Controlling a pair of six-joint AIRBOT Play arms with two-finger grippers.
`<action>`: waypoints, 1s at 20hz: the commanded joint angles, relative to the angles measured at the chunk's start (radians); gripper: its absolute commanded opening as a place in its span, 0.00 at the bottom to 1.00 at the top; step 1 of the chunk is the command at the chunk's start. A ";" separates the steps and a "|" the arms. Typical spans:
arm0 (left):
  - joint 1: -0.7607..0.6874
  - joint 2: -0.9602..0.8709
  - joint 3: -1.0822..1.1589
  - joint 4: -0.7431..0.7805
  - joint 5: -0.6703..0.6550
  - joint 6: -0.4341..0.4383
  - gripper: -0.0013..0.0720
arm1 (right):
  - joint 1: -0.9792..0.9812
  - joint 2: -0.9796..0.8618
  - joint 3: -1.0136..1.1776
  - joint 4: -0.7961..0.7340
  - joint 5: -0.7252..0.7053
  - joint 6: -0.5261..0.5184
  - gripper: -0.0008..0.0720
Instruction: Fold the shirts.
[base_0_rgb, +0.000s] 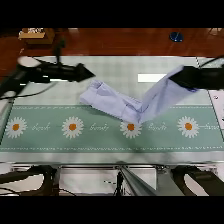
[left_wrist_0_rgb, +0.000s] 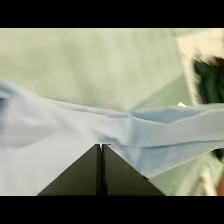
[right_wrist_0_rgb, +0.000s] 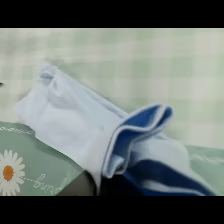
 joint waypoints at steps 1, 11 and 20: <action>0.269 0.203 0.000 0.198 -0.109 -0.042 0.04 | 0.199 -0.186 0.000 0.001 -0.231 0.009 0.04; 0.496 0.439 -0.051 0.209 -0.267 -0.037 0.04 | 0.511 -0.575 0.069 0.246 -0.779 0.006 0.04; 0.475 0.438 -0.220 0.208 -0.263 -0.029 0.04 | 0.556 -0.597 0.155 0.258 -0.821 -0.003 0.04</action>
